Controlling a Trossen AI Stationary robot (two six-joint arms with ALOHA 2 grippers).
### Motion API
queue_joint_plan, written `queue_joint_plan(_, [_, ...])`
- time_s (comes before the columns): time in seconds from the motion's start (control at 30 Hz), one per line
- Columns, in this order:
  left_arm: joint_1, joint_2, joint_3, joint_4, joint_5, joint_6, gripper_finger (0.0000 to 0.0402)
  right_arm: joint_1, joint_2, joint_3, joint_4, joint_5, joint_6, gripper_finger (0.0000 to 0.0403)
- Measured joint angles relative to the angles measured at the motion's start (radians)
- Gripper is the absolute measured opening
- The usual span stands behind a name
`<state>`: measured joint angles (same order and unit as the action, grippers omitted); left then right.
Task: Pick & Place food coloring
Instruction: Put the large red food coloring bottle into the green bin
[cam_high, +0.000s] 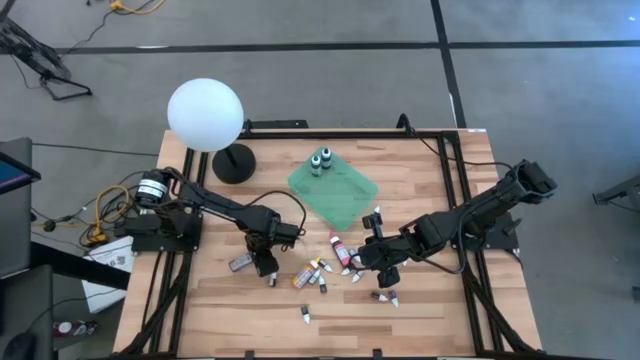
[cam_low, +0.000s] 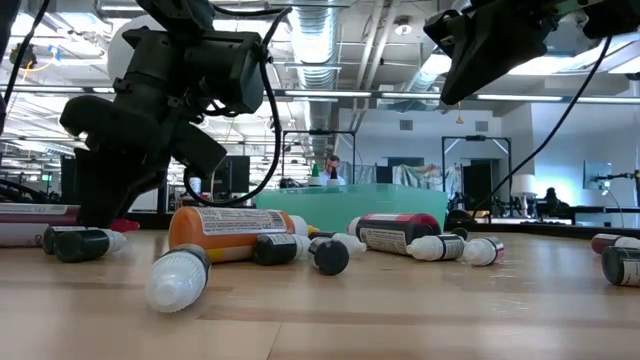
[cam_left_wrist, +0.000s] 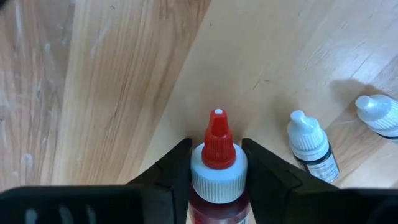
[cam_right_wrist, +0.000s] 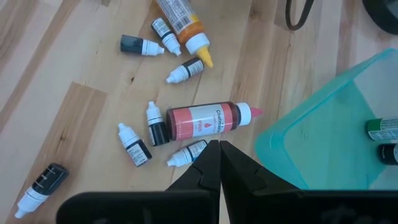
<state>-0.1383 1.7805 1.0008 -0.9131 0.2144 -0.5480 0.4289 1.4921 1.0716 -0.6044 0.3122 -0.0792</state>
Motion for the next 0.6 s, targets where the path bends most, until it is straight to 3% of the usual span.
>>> queue_joint_plan(0.33, [0.0,0.0,0.0,-0.007,-0.001,0.0,0.0136,-0.001,0.0,0.0,0.008,0.0,0.0,0.0])
queue_joint_plan(0.6, [0.0,0.0,0.0,-0.013,0.009,-0.001,0.0114,-0.005,0.0,0.0,0.008,0.0,0.0,0.0])
